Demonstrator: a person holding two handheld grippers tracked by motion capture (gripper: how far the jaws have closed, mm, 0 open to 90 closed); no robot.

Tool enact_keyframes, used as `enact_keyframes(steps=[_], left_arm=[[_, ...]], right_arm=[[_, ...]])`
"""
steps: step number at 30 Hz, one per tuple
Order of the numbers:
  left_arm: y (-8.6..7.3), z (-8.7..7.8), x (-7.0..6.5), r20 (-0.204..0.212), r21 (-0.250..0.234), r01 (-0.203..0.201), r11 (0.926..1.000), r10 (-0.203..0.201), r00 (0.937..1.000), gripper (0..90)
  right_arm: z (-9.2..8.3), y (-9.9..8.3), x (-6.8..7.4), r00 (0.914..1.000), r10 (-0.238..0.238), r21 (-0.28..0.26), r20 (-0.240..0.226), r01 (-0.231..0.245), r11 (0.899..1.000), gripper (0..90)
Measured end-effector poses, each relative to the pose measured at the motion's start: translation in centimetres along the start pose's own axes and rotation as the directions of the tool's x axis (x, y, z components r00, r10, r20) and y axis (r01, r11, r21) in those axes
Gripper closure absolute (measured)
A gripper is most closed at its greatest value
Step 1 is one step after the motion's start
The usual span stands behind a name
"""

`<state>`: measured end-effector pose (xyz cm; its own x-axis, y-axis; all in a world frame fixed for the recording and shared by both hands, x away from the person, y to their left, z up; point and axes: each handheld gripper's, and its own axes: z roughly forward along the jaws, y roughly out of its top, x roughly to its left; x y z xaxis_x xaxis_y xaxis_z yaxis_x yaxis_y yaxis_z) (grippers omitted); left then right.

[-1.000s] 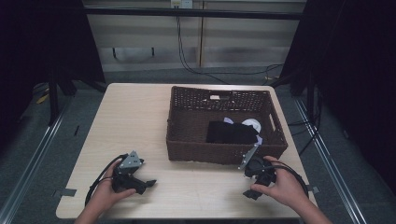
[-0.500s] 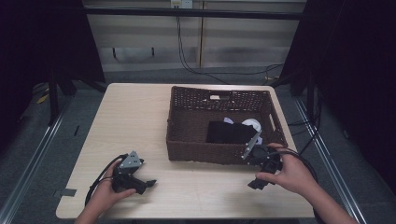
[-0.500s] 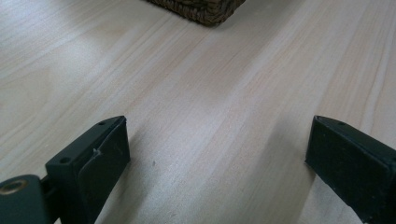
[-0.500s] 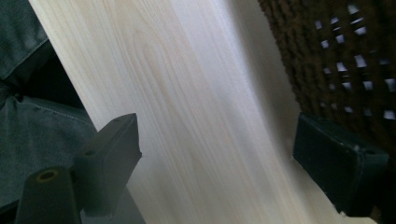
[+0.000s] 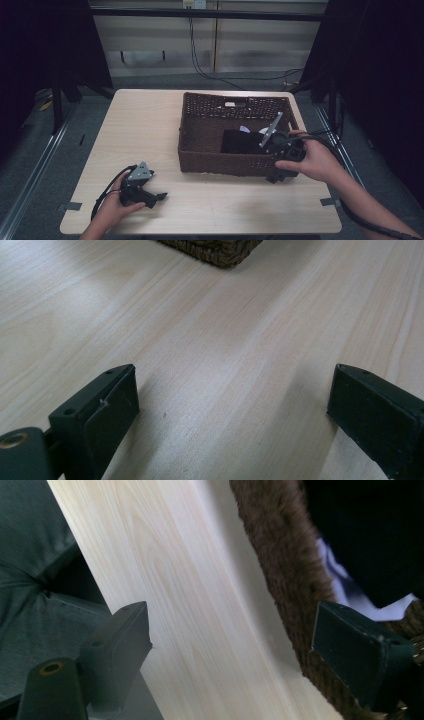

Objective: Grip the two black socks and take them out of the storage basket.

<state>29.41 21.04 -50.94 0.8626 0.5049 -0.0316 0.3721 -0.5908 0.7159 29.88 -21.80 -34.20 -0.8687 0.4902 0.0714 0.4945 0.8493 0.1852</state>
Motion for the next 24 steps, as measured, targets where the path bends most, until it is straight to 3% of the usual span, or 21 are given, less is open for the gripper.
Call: enact_keyframes(steps=[4, 10, 16, 18, 24], left_arm=[[0.0, 0.0, 0.0, 0.001, 0.003, -0.001, 1.0, 0.001, 1.0, 5.6], [0.0, 0.0, 0.0, 0.002, 0.003, -0.001, 1.0, 0.001, 1.0, 5.6], [0.0, 0.0, 0.0, 0.001, 0.003, -0.001, 1.0, 0.001, 1.0, 5.6], [0.0, 0.0, 0.0, 0.002, 0.003, -0.001, 1.0, 0.001, 1.0, 5.6], [0.0, 0.0, 0.0, 0.001, 0.003, -0.001, 1.0, 0.001, 1.0, 5.6]], right_arm=[[-1.0, 1.1, -1.3, 0.9998, 0.016, -0.004, 0.012, -0.016, 1.0, 15.0], [-1.0, 2.7, -3.3, 0.9984, 0.047, -0.007, 0.033, -0.047, 0.999, 15.0], [0.1, 4.0, -5.8, 0.9945, 0.099, -0.015, 0.034, -0.098, 0.995, 15.1], [0.8, 4.6, -6.9, 0.9916, 0.115, -0.007, 0.059, -0.115, 0.993, 15.1], [2.6, 5.5, -8.4, 0.9845, 0.148, -0.001, 0.094, -0.148, 0.989, 16.6]])
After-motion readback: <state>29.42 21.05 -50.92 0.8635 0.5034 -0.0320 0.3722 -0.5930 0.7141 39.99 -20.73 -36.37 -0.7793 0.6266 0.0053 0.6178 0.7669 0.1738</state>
